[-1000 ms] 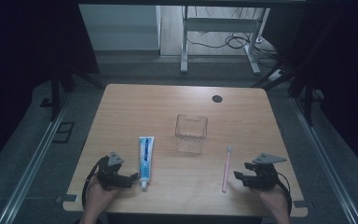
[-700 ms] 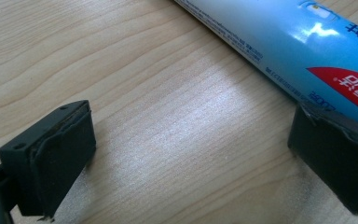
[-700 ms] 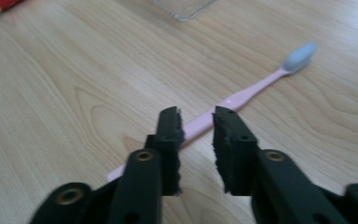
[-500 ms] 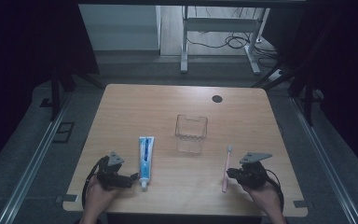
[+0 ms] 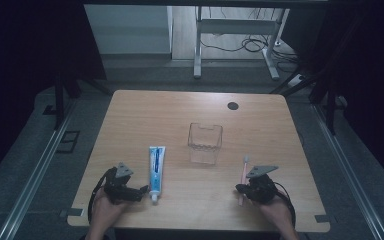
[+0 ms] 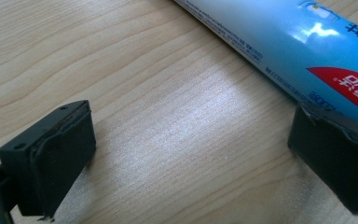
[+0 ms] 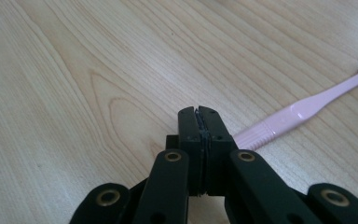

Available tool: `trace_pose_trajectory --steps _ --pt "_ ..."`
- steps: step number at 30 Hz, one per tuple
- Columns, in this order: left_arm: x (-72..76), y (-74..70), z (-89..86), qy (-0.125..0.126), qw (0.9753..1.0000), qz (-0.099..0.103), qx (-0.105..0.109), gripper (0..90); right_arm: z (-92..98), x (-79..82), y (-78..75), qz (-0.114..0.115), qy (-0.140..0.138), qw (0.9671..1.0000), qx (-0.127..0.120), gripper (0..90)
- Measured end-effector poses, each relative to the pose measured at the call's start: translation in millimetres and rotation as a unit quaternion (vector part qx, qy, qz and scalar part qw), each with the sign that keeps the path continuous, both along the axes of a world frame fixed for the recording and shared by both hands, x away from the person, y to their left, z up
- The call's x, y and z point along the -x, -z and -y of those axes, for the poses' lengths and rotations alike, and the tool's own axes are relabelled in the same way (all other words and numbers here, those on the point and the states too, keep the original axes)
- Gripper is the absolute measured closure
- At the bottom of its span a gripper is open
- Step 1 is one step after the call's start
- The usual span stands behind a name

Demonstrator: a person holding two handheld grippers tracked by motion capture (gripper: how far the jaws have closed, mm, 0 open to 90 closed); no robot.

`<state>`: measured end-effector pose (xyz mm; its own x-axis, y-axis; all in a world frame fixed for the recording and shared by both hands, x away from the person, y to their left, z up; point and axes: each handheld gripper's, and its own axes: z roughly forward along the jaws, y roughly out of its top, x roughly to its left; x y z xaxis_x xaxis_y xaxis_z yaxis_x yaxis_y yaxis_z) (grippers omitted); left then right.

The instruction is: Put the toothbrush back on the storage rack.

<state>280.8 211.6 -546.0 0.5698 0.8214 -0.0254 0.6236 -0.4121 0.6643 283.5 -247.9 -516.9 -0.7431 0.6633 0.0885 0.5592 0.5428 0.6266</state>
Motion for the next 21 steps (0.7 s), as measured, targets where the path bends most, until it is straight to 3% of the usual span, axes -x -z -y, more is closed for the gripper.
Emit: trace_pose_trajectory --steps 21 --pt "0.2 0.0 0.1 -0.001 1.0000 0.000 0.000 0.9 28.2 2.1 1.1 -0.009 0.029 0.9994 0.018 83.2"
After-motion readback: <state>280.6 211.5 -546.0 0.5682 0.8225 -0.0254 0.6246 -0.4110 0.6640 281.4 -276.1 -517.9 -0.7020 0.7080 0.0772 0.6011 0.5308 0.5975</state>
